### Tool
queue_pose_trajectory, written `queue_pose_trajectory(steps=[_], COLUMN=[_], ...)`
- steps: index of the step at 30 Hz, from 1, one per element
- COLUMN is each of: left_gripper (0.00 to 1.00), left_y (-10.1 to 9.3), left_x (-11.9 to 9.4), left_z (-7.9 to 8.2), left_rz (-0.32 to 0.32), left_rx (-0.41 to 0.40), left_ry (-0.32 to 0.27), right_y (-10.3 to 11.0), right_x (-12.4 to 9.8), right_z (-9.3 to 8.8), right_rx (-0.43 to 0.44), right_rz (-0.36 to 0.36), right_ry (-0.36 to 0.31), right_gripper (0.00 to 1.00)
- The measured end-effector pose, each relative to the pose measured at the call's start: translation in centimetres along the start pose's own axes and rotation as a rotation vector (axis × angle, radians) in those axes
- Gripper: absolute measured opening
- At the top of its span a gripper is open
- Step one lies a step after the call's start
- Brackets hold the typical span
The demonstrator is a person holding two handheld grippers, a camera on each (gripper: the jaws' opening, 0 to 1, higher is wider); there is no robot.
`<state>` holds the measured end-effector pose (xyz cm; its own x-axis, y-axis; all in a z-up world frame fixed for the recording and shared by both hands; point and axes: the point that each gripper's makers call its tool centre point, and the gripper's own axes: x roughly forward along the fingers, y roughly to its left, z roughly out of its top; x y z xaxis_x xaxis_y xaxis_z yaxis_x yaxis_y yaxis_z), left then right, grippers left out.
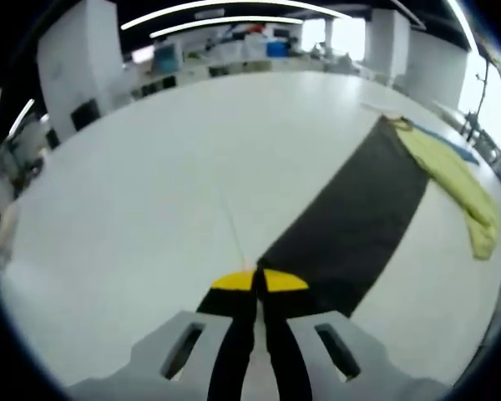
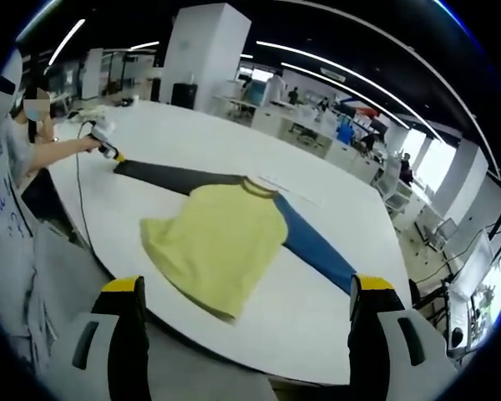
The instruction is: Fold the garment on the visible template until the final outline fits inside the template.
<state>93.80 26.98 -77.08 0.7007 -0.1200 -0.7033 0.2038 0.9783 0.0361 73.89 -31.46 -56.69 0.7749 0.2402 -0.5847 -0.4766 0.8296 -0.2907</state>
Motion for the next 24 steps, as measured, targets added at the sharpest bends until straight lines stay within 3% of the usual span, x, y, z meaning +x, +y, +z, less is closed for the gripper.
queue_pose_trajectory(steps=[17,24], left_gripper=[0.00,0.00], left_y=[0.09,0.07], left_x=[0.17,0.30], left_z=[-0.31,-0.28], left_rz=[-0.013,-0.002], left_rx=[-0.023,0.030], left_ry=[-0.005,-0.001], right_y=[0.44,0.66], right_x=[0.09,0.11], right_z=[-0.17,-0.14], right_rx=[0.006,0.004], right_rz=[0.000,0.005], right_ry=[0.005,-0.001], right_gripper=[1.00,1.00])
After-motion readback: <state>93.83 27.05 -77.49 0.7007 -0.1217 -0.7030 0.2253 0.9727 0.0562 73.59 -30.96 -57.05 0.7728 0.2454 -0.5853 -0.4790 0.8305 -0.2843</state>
